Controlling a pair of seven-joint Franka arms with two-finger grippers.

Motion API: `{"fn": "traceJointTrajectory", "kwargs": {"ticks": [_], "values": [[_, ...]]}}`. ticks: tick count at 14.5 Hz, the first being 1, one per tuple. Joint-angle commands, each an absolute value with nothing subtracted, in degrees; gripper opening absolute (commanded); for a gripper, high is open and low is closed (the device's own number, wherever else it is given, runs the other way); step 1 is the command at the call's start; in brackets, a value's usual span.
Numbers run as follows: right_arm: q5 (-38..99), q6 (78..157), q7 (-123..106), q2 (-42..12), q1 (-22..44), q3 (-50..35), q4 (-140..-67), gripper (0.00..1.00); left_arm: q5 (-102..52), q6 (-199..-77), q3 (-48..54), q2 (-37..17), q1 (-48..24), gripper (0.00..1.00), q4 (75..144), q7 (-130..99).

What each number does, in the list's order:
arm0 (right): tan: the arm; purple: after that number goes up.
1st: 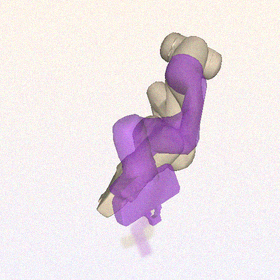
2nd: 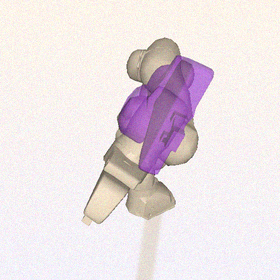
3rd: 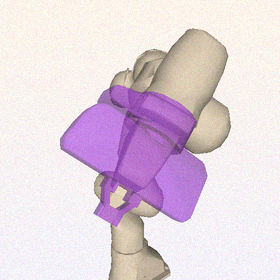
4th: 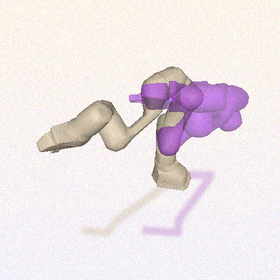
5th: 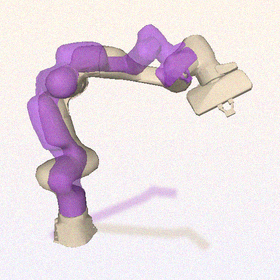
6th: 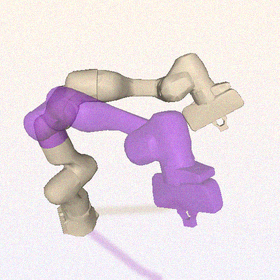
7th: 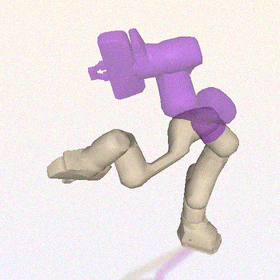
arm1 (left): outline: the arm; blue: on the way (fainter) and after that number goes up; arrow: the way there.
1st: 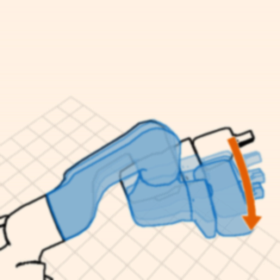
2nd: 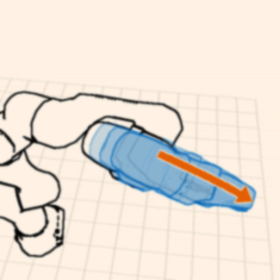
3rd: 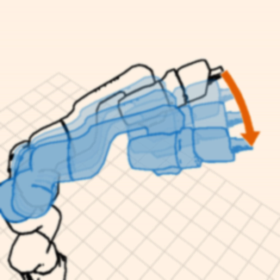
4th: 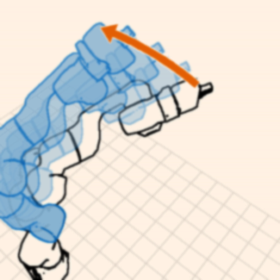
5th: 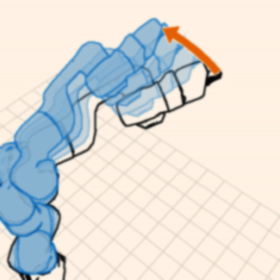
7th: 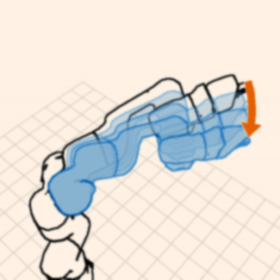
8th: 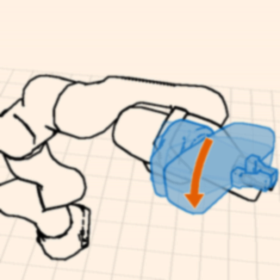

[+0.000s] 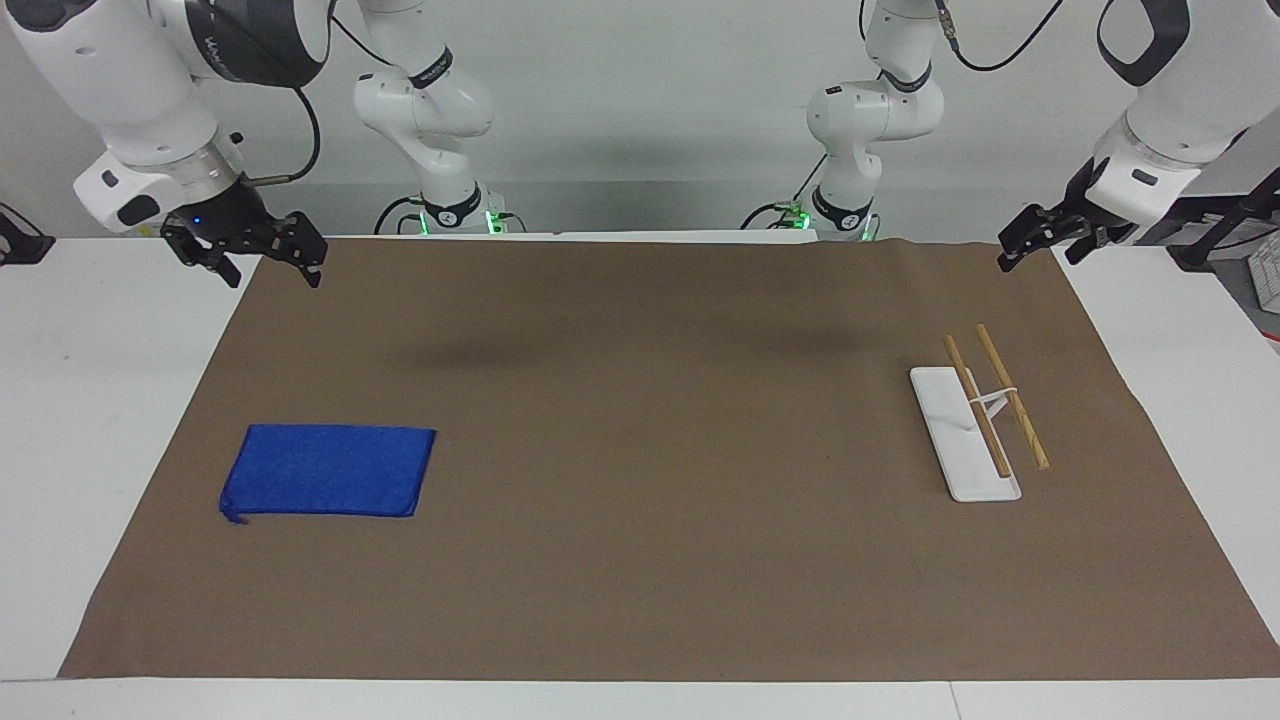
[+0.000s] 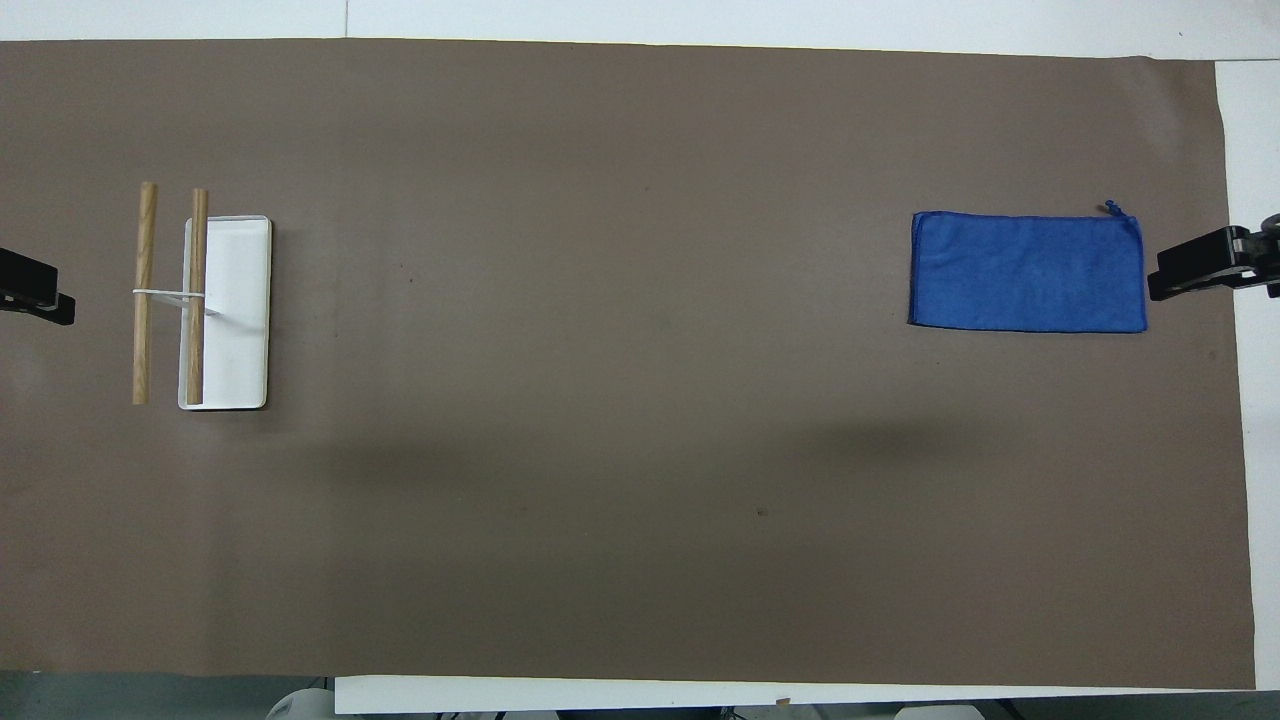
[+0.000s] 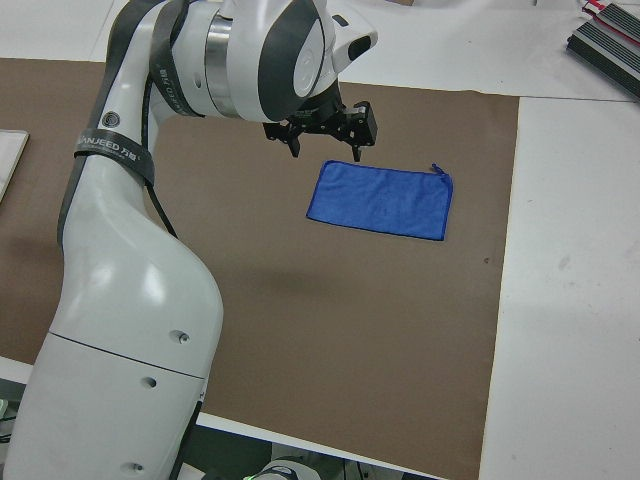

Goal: Right arm passes towel to left arm to hang

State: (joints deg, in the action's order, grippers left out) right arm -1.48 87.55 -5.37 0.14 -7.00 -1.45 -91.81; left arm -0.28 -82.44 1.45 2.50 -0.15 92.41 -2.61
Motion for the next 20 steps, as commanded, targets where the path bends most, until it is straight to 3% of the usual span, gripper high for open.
{"fn": "traceJointTrajectory", "kwargs": {"ticks": [1, 5, 9, 15, 20], "values": [[-0.53, 87.19, -5.36, 1.14, -7.82, -0.89, -93.25, 1.0, -0.97, -82.18, 1.49, 3.69, 0.35, 1.0, 93.52, -1.93], [-0.53, 87.53, -5.62, 2.28, -7.47, -0.7, -94.73, 1.0, -0.97, -82.18, 1.49, 3.69, 0.35, 1.0, 93.6, -1.93], [-0.53, 94.54, -10.86, 1.32, -7.91, 2.26, -97.72, 1.0, -0.97, -82.18, 1.49, 3.69, 0.35, 1.0, 93.52, -1.93], [-0.27, 115.28, -14.33, -6.84, -7.74, 3.43, -106.61, 1.0, -0.97, -82.18, 1.49, 3.69, 0.35, 1.0, 93.52, -1.93], [0.53, 124.7, -17.91, -15.2, -7.91, 3.43, -109.34, 1.0, -0.97, -82.18, 1.49, 3.69, 0.35, 1.0, 93.6, -1.93]]}}
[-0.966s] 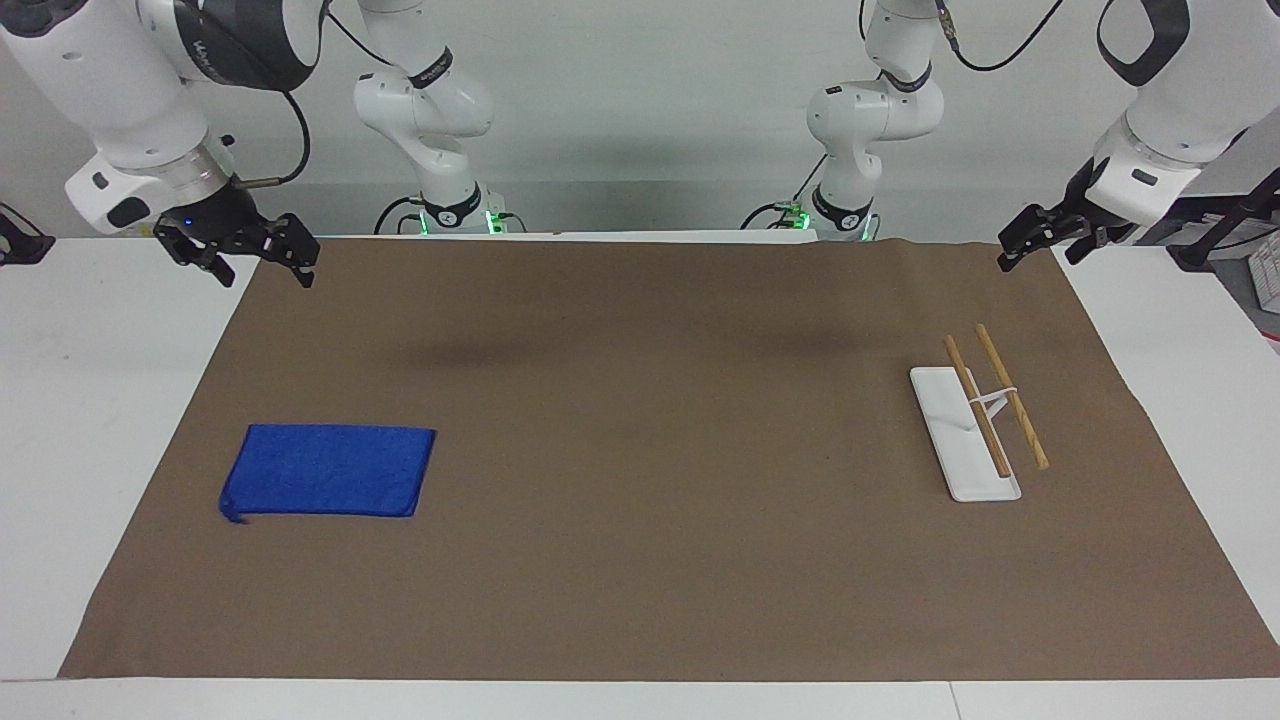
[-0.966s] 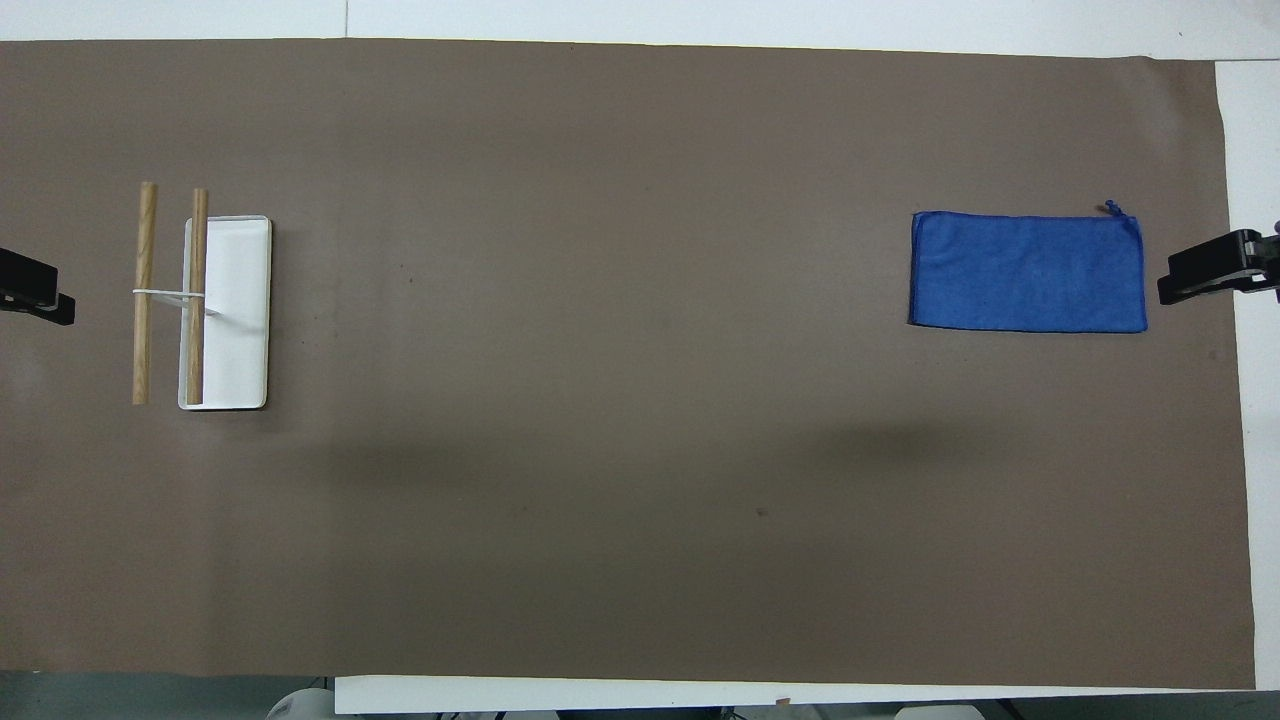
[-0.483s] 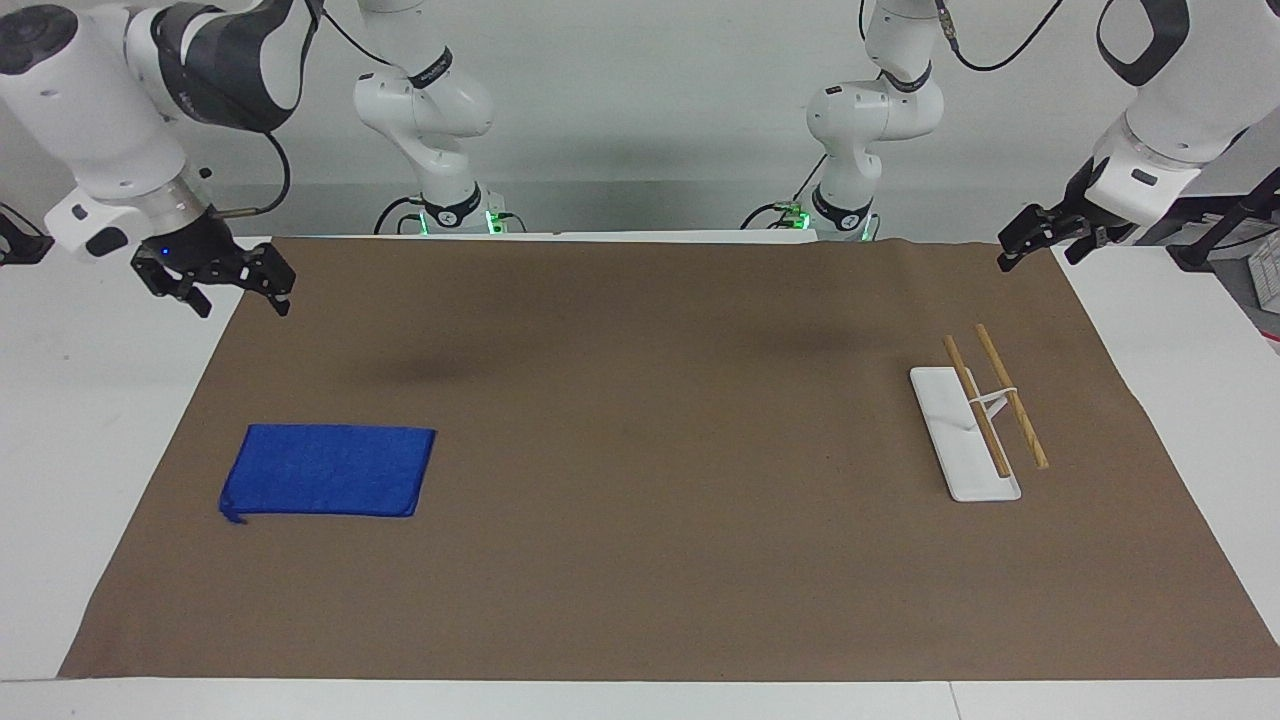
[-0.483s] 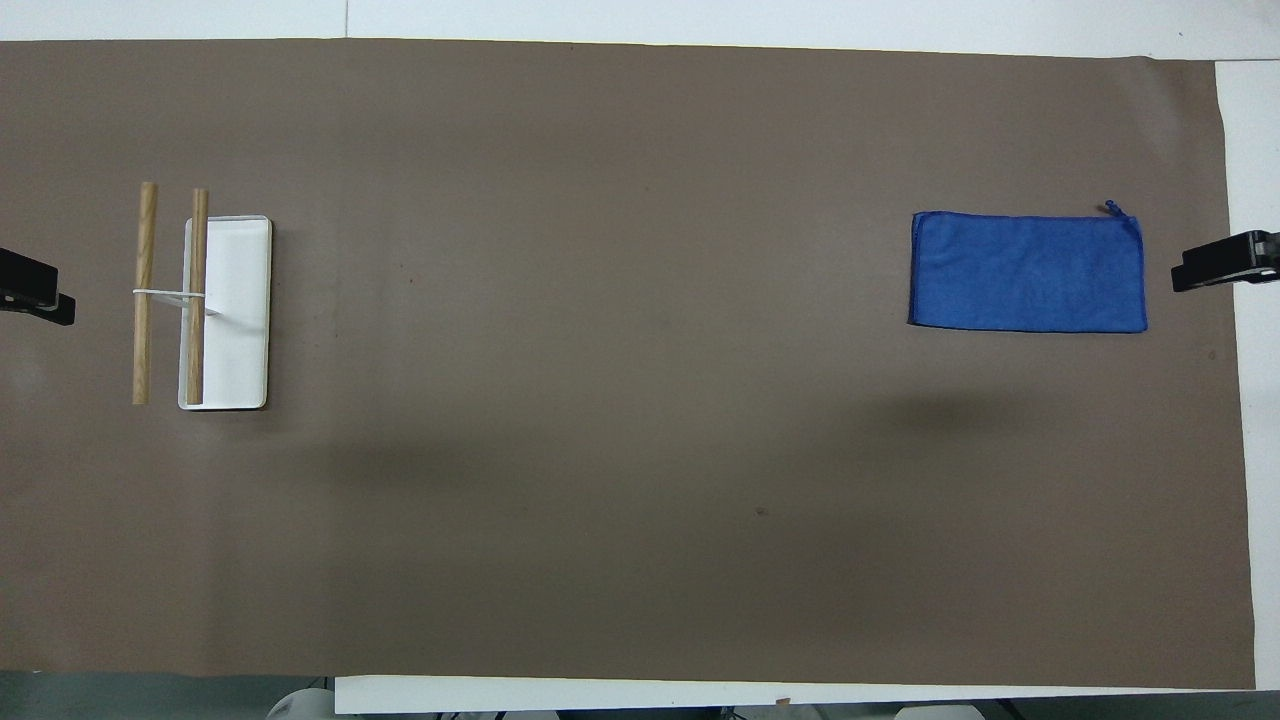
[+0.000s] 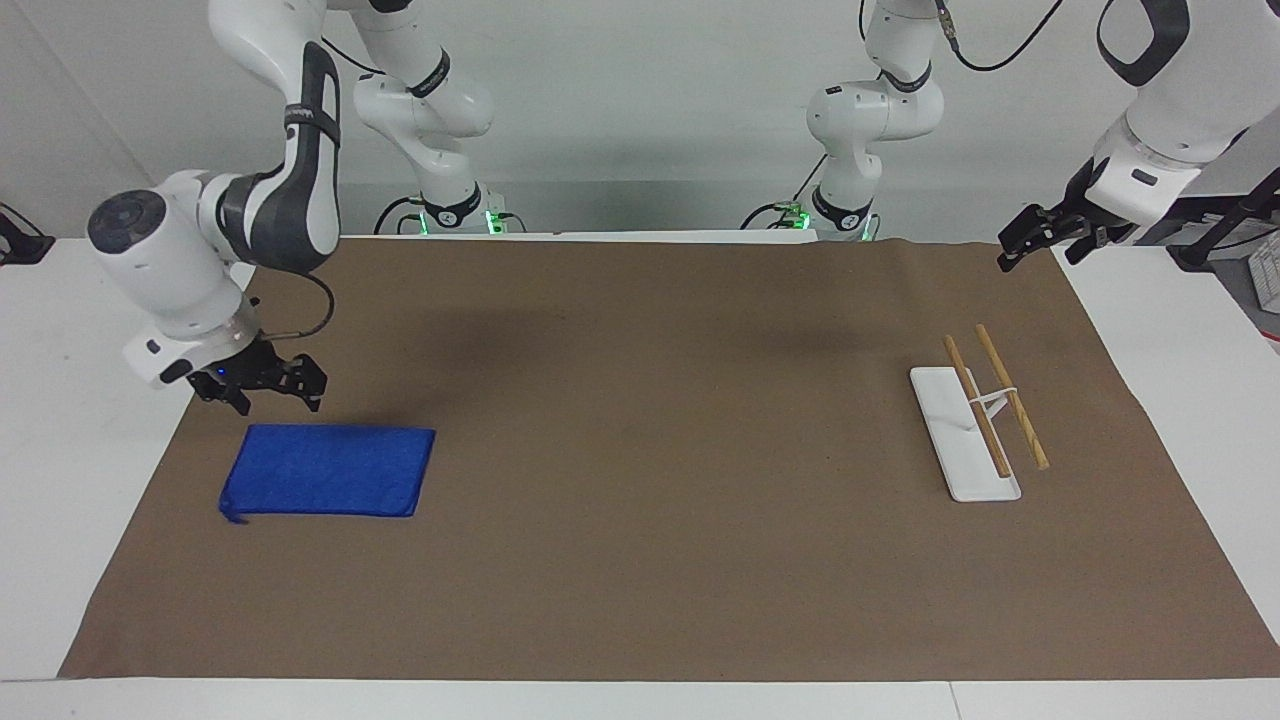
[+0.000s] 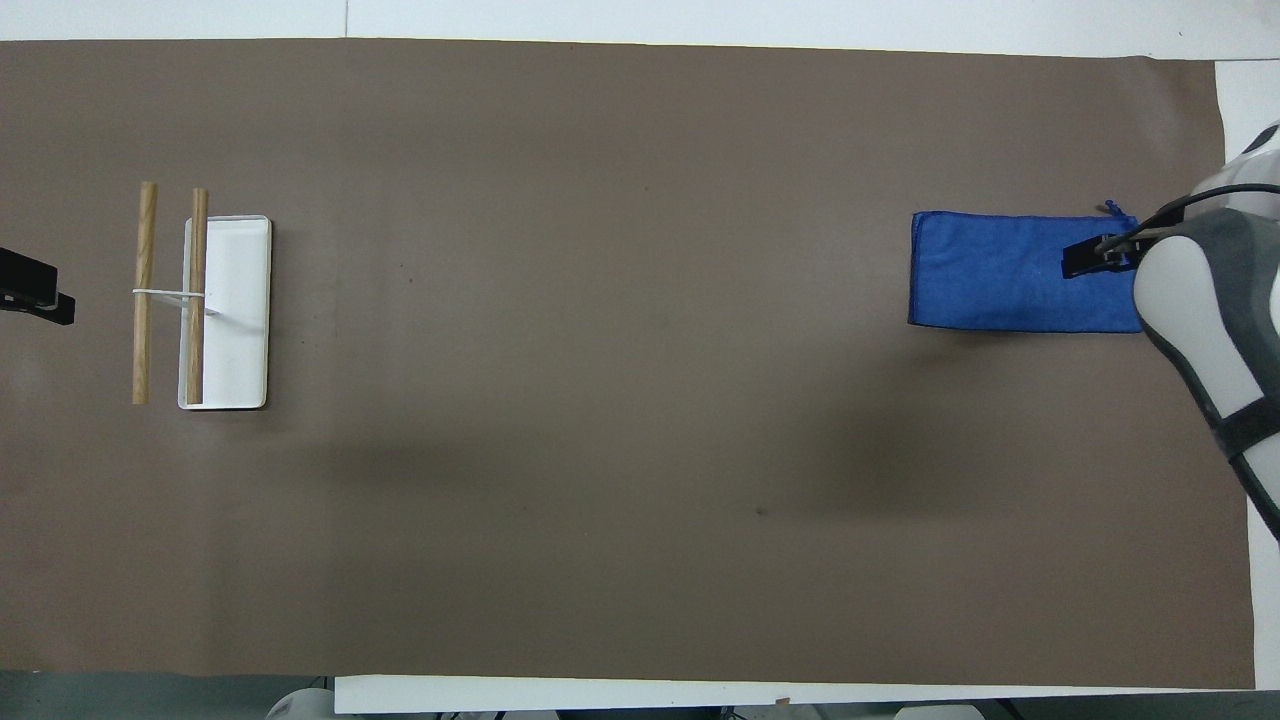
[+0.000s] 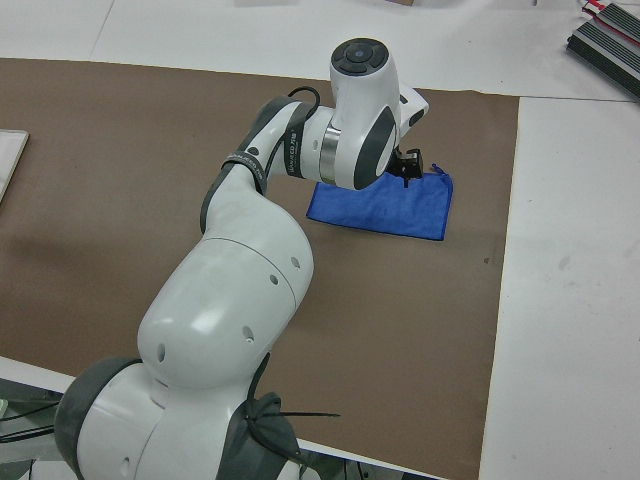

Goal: Right arm passes towel to left arm to hang
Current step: 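Reach the right gripper down and grasp the blue towel's end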

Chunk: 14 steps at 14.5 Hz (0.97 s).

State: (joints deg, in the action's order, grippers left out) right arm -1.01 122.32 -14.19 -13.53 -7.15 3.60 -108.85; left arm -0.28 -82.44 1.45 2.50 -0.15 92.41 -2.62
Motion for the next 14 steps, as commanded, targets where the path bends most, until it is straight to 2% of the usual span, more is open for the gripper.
{"fn": "traceJointTrajectory", "kwargs": {"ticks": [1, 4, 14], "values": [[0.44, 125.85, -18.36, -16.51, -7.82, 3.43, -109.34, 0.99, -0.97, -82.18, 1.49, 3.69, 0.35, 1.0, 93.52, -1.93], [0.44, 130.07, -18.63, -18.02, -7.82, 3.43, -110.21, 0.99, -0.97, -82.18, 1.49, 3.69, 0.35, 1.0, 93.6, -1.93], [0.44, 134.91, -18.72, -20.65, -8.08, 3.16, -111.71, 0.95, -0.97, -82.18, 1.49, 3.69, 0.35, 1.0, 93.6, -1.93]]}}
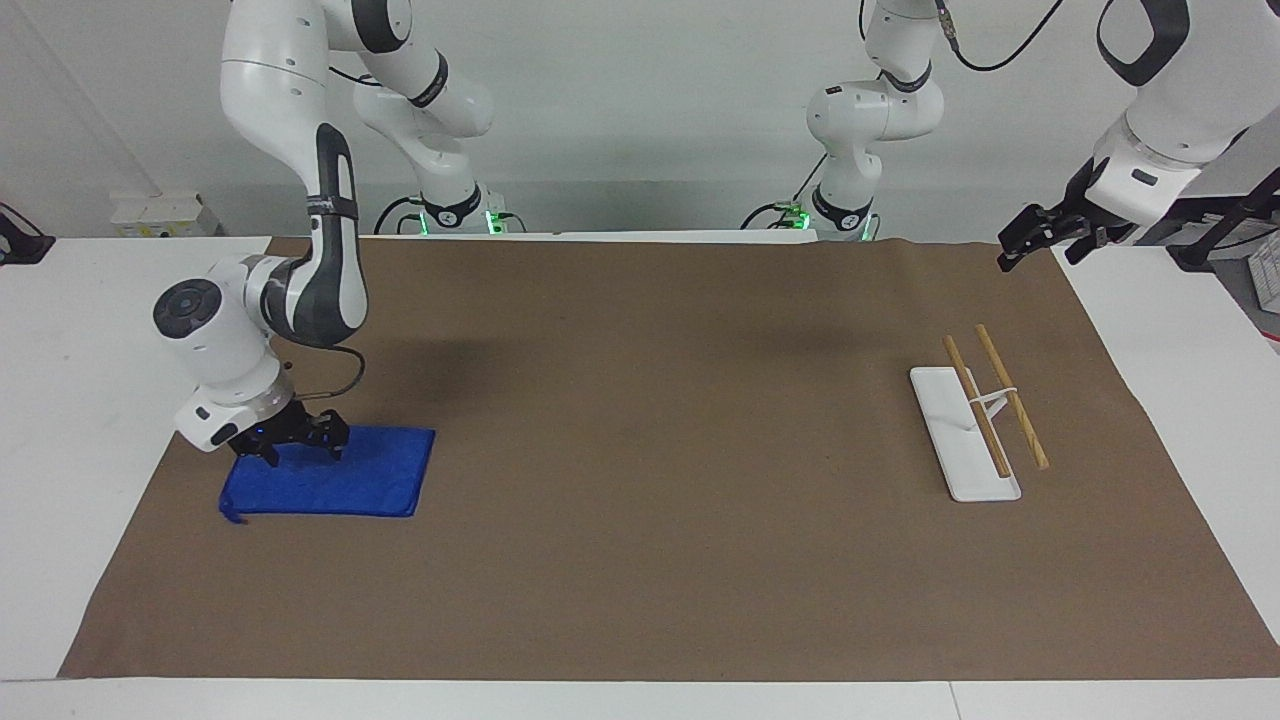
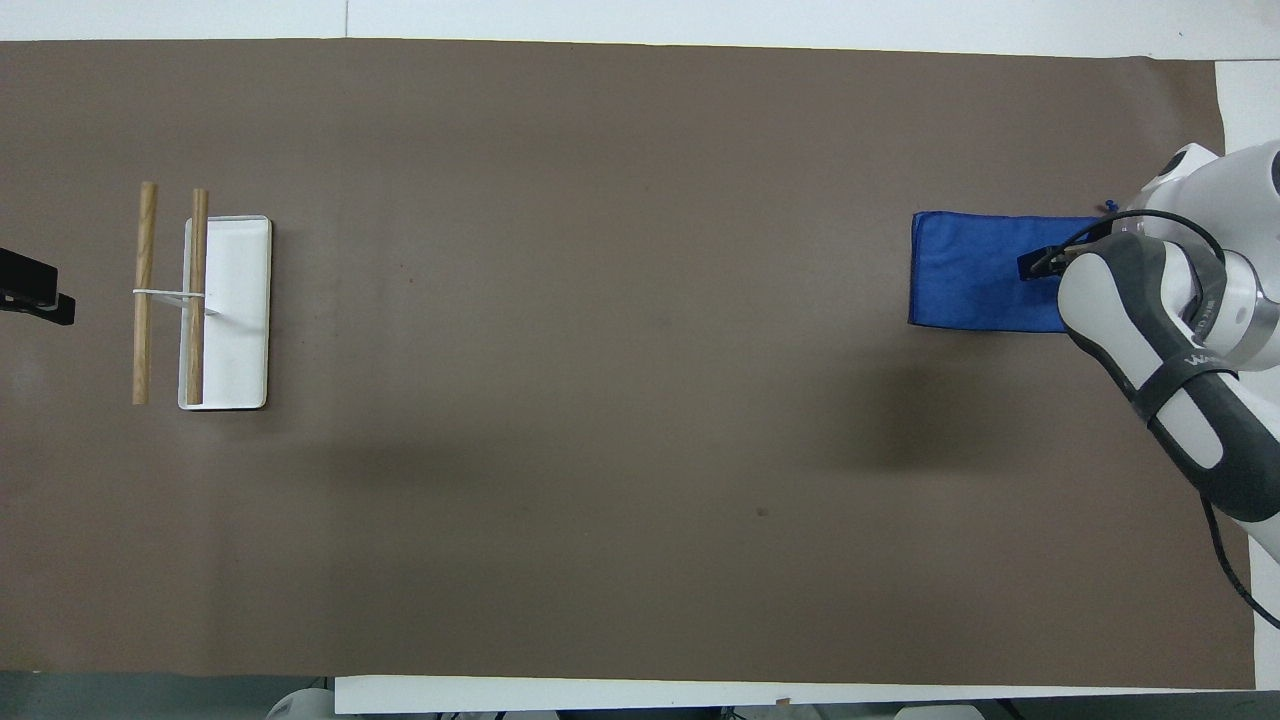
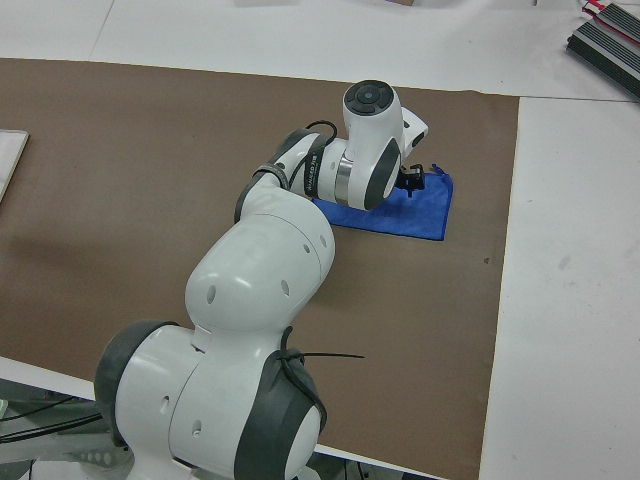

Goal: Right arm passes towel to left arm to hang
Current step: 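Reach the right gripper down and grasp the blue towel's end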

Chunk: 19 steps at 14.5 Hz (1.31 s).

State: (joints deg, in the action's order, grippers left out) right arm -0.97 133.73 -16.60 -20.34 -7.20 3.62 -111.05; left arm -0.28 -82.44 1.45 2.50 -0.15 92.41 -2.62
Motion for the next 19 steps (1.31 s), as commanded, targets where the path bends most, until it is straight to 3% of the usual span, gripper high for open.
{"fn": "traceJointTrajectory", "kwargs": {"ticks": [1, 9, 10, 11, 13, 14, 19], "values": [[0.44, 134.91, -18.81, -20.92, -8.35, 3.08, -111.71, 0.95, -0.97, -82.18, 1.49, 3.69, 0.35, 1.0, 93.52, -1.93], [2.9, 136.85, -19.25, -21.36, -8.53, 2.9, -113.99, 0.9, -0.97, -82.18, 1.49, 3.69, 0.26, 1.0, 93.6, -1.93], [2.9, 136.85, -19.42, -21.36, -8.53, 2.9, -114.17, 0.84, -0.97, -82.18, 1.49, 3.69, 0.35, 1.0, 93.52, -1.93], [2.9, 136.76, -20.12, -21.27, -8.53, 2.9, -114.26, 0.65, -0.97, -82.18, 1.49, 3.69, 0.26, 1.0, 93.52, -1.93], [2.9, 135.8, -22.49, -21.18, -8.53, 2.81, -114.17, 0.13, -0.97, -82.18, 1.49, 3.69, 0.26, 1.0, 93.52, -1.93], [2.9, 135.62, -22.5, -21.18, -8.53, 2.81, -114.08, 0.0, -0.97, -82.18, 1.49, 3.69, 0.35, 1.0, 93.6, -1.93], [4.38, 132.99, -22.94, -20.83, -8.7, 2.72, -112.94, 0.0, -0.97, -82.18, 1.49, 3.69, 0.35, 1.0, 93.52, -1.93]]}}
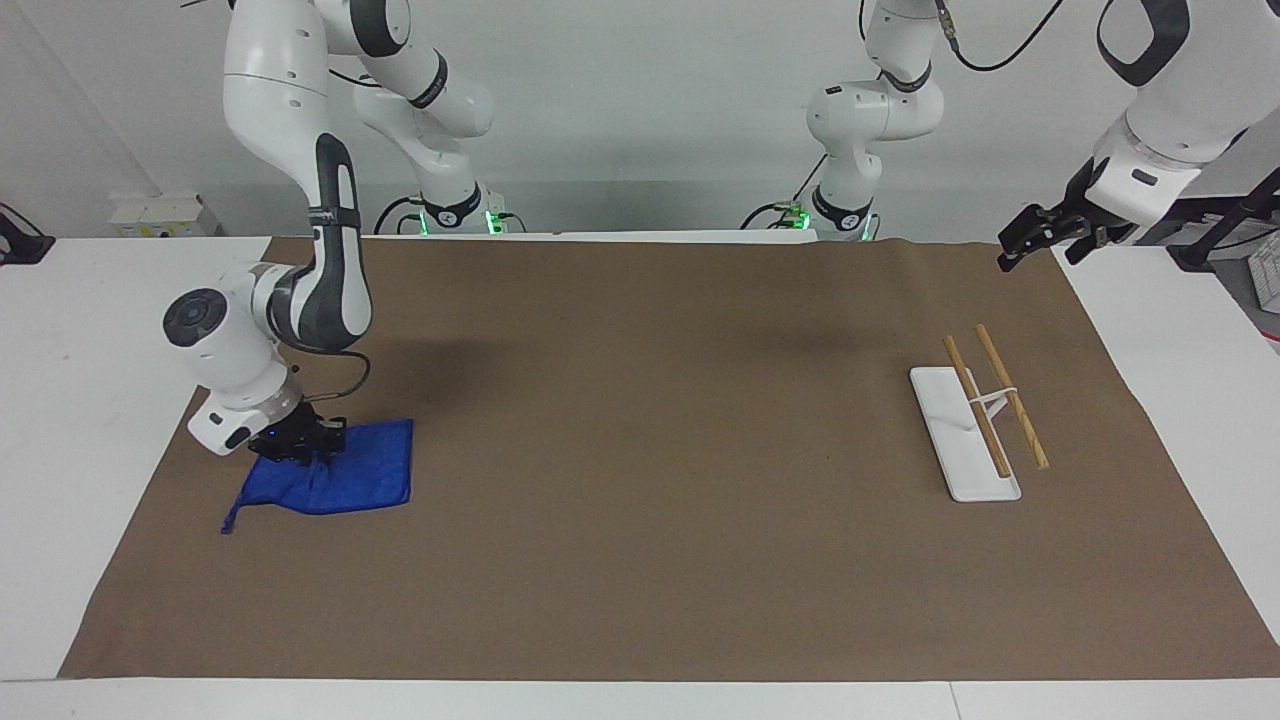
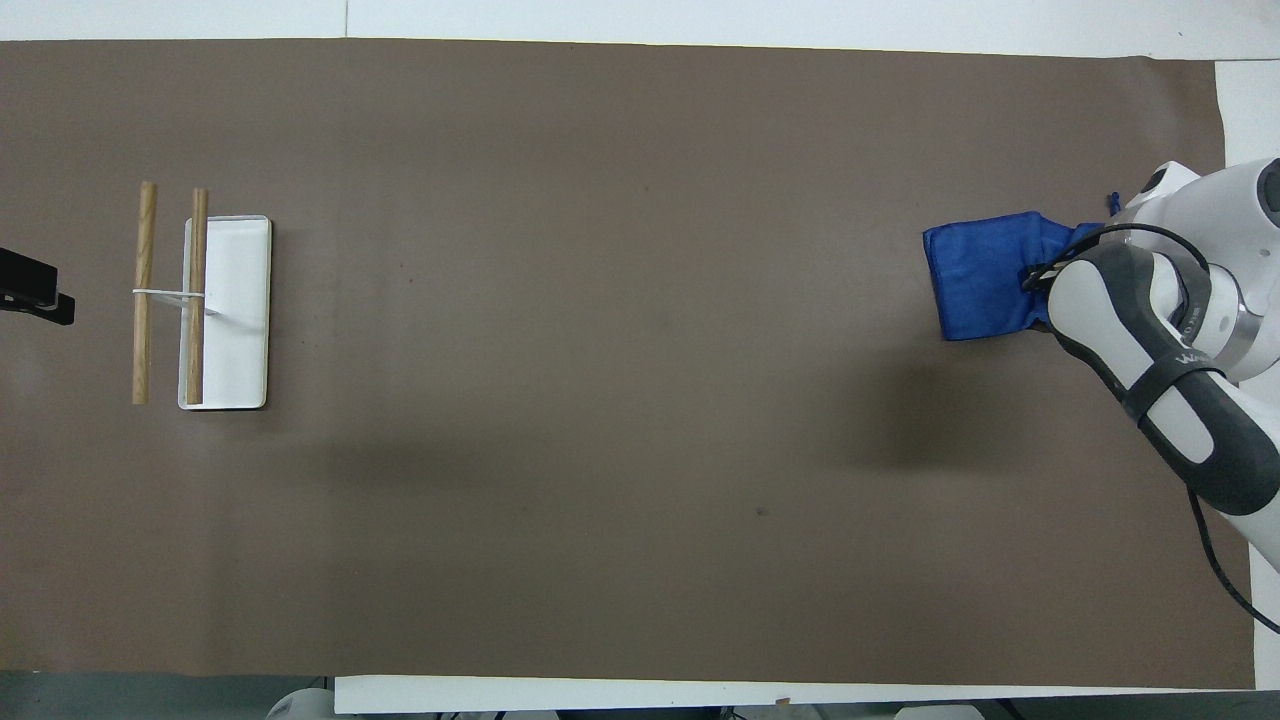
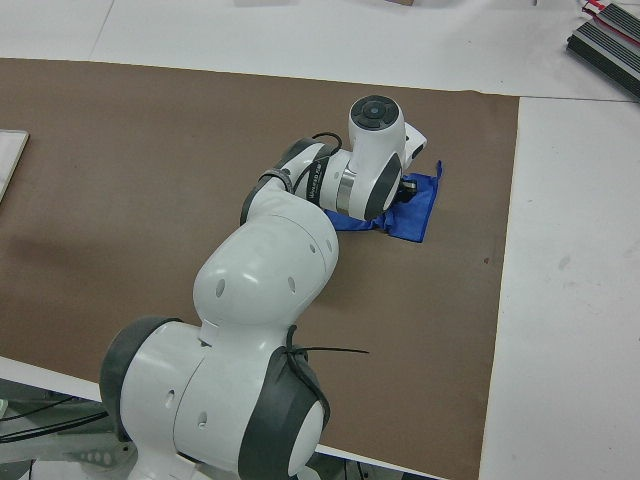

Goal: Right arm passes towel to left arm to hang
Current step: 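Reach the right gripper down and grasp the blue towel's end, then lift the towel with the right gripper while the left gripper reaches inward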

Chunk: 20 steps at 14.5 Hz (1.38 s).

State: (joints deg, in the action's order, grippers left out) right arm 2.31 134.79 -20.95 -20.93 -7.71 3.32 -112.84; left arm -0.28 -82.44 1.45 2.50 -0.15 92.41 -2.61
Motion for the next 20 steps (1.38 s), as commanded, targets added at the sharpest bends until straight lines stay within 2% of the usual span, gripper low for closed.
{"fn": "traceJointTrajectory", "kwargs": {"ticks": [1, 6, 8, 11, 15, 20], "values": [[6.4, 131.5, -22.85, -20.66, -8.7, 2.64, -112.24, 0.0, -0.97, -82.18, 1.58, 3.69, 0.35, 1.0, 93.52, -1.93], [7.38, 119.56, -15.86, -17.24, -8.7, 0.54, -109.08, 0.0, -0.97, -82.18, 1.49, 3.69, 0.26, 1.0, 93.6, -1.93], [7.38, 113.32, -6.81, -15.13, -9.4, -3.06, -108.02, 0.0, -0.97, -81.74, 1.49, 3.78, 0.26, 1.0, 93.52, -2.28], [7.47, 108.65, 4.53, -12.66, -10.28, -8.33, -107.93, 0.0, -1.32, -82.0, 1.5, 4.31, 0.35, 1.0, 93.52, -6.3], [14.93, 100.3, 23.32, -11.08, -10.37, -14.92, -103.11, 0.0, -7.53, -85.86, 1.76, 3.78, -0.44, 1.0, 93.43, -32.26], [26.26, 99.14, 46.11, -11.07, -10.46, -23.1, -98.0, 0.0, -13.08, -95.94, 2.02, 2.99, -7.46, 1.0, 95.7, -69.61]]}}
